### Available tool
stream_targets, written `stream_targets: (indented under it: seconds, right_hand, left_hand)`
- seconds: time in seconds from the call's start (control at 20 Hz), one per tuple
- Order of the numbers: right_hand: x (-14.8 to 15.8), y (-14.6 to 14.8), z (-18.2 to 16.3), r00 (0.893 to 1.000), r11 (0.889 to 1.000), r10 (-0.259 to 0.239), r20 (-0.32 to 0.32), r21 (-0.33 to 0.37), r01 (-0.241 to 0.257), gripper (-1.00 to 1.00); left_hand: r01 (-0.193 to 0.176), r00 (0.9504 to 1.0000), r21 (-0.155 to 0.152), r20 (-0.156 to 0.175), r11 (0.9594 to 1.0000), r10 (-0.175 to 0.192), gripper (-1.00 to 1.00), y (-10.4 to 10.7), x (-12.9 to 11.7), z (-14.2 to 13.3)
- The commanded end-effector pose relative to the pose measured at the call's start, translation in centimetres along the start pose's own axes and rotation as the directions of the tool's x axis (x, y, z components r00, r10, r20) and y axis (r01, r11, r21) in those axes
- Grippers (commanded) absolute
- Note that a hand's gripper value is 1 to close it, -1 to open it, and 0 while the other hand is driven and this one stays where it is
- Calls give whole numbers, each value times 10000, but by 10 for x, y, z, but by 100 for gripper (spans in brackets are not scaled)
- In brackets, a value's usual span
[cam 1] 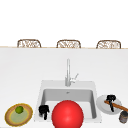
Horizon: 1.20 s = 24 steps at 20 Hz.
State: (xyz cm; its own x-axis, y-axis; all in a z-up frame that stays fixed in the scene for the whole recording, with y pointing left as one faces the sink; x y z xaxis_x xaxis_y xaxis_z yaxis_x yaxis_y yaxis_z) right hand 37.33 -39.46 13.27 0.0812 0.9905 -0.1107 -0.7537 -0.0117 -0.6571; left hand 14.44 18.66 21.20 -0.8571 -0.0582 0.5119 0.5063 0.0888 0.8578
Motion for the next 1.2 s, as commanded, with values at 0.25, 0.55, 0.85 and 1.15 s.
stream_targets:
  seconds: [0.25,0.55,0.85,1.15]
  right_hand:
    - [-6,-3,-5,9947,9878,-939,-423,-1283,878,-100]
    - [-12,0,-12,9891,9838,-1103,-980,-1525,946,-100]
    - [-8,-2,-52,9956,9975,-514,-779,-524,474,-100]
    - [-15,-11,-59,9971,9973,-702,-286,-222,695,-100]
  left_hand:
    - [0,10000,0,0,10000,0,0,0,0,0]
    - [0,10000,0,0,10000,0,0,0,0,0]
    - [0,10000,0,0,10000,0,0,0,0,0]
    - [0,10000,0,0,10000,0,0,0,0,0]
